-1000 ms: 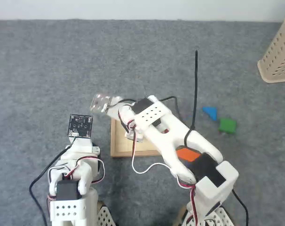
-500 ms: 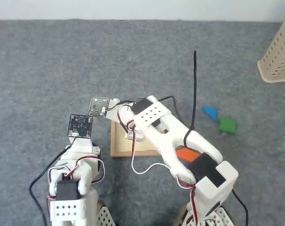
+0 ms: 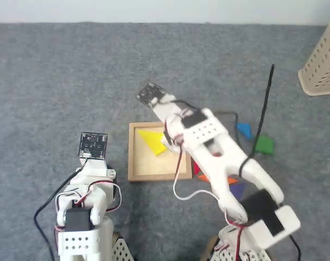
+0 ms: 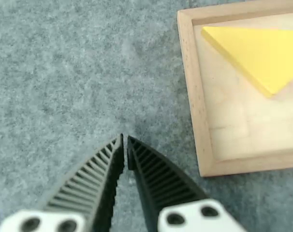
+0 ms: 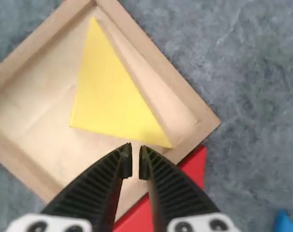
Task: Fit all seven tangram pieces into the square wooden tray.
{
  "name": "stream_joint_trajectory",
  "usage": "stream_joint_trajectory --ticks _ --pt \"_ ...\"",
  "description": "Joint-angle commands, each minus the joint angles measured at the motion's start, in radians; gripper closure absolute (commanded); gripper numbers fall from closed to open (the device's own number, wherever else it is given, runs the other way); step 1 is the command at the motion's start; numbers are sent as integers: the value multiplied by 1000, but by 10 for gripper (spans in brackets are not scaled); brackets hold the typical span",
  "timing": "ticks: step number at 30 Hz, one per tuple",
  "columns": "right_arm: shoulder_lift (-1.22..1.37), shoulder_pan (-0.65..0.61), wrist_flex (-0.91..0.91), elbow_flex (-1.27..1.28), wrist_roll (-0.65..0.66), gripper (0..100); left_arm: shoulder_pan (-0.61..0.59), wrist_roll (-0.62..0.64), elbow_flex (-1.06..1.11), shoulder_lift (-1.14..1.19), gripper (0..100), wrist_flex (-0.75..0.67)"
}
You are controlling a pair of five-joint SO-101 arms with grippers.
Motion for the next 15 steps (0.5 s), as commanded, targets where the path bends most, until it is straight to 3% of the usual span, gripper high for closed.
stream_joint_trajectory --ticks 1,5,15 --pt "-104 15 -291 204 -43 992 -2 8 -5 -6 989 6" --pt "-77 13 -390 270 -41 992 -2 8 -5 -6 989 6" --pt "2 24 -426 247 -41 992 -2 8 -5 -6 989 6"
